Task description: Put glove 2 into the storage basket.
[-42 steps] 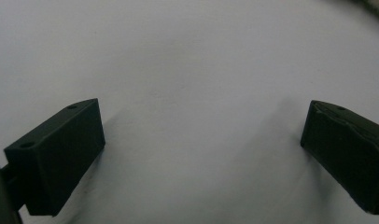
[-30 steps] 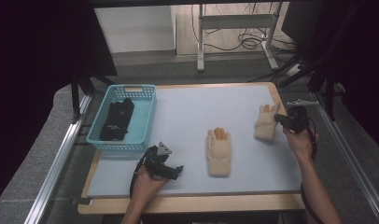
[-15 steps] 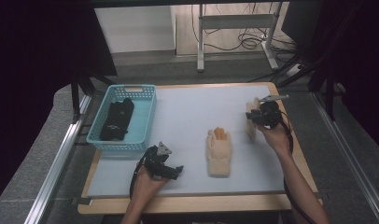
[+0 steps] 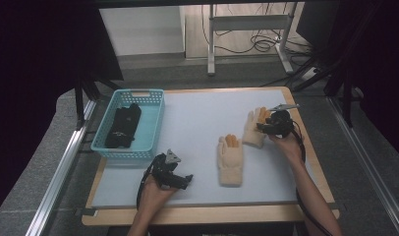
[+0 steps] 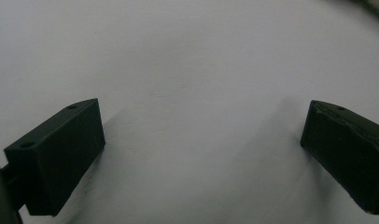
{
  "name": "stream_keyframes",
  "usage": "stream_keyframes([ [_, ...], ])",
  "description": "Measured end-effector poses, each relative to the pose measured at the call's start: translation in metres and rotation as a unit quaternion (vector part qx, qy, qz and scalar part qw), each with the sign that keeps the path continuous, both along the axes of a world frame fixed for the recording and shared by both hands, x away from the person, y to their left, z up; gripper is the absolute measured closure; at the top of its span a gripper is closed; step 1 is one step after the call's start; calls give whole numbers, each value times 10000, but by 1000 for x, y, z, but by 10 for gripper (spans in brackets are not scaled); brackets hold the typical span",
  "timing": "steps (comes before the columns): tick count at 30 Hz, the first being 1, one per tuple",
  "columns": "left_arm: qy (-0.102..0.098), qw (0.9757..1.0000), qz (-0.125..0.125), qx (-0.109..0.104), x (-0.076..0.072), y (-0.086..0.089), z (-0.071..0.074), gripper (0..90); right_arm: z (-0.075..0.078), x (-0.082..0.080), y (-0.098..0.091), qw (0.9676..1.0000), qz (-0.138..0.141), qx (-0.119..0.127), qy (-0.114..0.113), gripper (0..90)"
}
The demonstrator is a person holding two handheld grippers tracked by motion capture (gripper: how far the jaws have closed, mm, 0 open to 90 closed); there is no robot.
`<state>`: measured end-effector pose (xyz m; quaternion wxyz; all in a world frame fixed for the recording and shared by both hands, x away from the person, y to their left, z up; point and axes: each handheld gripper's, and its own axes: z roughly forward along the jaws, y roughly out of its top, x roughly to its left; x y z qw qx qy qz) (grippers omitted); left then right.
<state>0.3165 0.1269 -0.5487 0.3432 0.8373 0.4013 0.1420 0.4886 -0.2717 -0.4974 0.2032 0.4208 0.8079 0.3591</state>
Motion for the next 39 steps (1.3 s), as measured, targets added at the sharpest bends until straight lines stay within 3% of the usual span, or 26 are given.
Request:
stream_keyframes([
  [3, -1, 10000, 0, 1, 0, 0, 0, 0, -10, 3, 4, 9998, 0, -172, -57, 420],
  [8, -1, 10000, 0, -1, 0, 0, 0, 0, -21, 6, 10, 9992, 107, -346, -154, 434],
  [15, -1, 10000, 0, 0, 0, 0, 0, 0, -20, 1, 6, 9992, 106, -323, -190, 599],
  [20, 1, 10000, 1, 0, 0, 0, 0, 0, -5, -3, -7, 9997, 38, 83, -246, 605],
  [28, 3, 10000, 0, -1, 0, 0, 0, 0, 28, -23, -15, 9988, 267, 129, -397, 605],
  [35, 4, 10000, 0, 0, 0, 0, 0, 0, 57, -52, -11, 9955, 736, 417, -433, 603],
  [39, 0, 10000, 7, -5, 0, 0, 0, 0, 62, -73, 3, 9911, 1175, 501, -385, 602],
])
